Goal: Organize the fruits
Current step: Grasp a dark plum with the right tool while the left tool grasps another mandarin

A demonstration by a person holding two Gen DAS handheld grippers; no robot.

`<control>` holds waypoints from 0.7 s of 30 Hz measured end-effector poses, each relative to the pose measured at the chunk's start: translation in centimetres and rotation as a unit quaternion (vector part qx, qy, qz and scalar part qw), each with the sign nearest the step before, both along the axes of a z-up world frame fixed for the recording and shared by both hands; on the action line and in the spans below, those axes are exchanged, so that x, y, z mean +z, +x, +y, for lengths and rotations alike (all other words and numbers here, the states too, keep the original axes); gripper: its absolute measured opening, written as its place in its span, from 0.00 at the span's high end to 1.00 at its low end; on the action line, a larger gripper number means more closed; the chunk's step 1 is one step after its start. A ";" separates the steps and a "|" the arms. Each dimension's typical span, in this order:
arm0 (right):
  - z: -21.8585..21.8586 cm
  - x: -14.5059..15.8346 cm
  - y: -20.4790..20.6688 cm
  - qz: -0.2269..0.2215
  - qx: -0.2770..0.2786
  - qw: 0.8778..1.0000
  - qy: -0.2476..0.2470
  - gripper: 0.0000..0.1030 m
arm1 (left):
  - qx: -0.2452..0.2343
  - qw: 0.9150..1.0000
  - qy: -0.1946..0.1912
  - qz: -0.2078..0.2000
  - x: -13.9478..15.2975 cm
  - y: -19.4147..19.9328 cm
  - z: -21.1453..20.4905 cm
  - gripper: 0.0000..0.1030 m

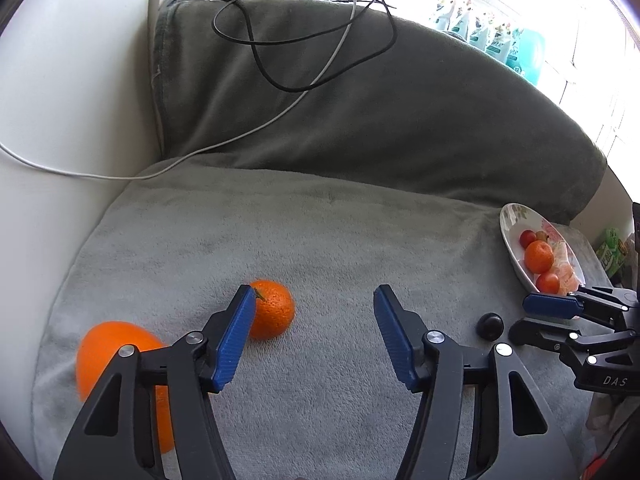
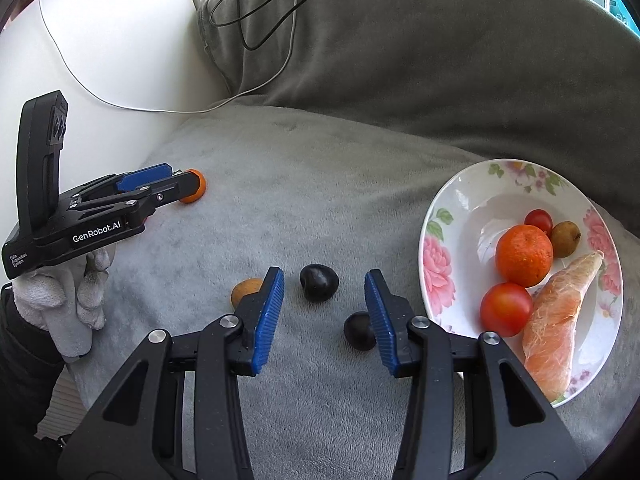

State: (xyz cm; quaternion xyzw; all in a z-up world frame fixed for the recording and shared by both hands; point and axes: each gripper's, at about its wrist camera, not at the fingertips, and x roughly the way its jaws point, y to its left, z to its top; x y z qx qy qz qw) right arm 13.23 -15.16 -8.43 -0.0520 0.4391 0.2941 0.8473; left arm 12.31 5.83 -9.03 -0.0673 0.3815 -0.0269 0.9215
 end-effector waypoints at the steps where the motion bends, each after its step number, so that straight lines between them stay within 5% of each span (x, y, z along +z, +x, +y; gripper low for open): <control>1: 0.1 0.0 0.0 -0.002 0.002 1.000 -0.002 0.57 | 0.002 1.000 0.002 0.002 -0.1 0.1 0.1 0.43; 21: 0.7 -1.5 0.6 0.007 0.036 0.999 0.000 0.65 | 0.018 0.995 0.091 0.034 -1.5 2.0 -0.1 0.50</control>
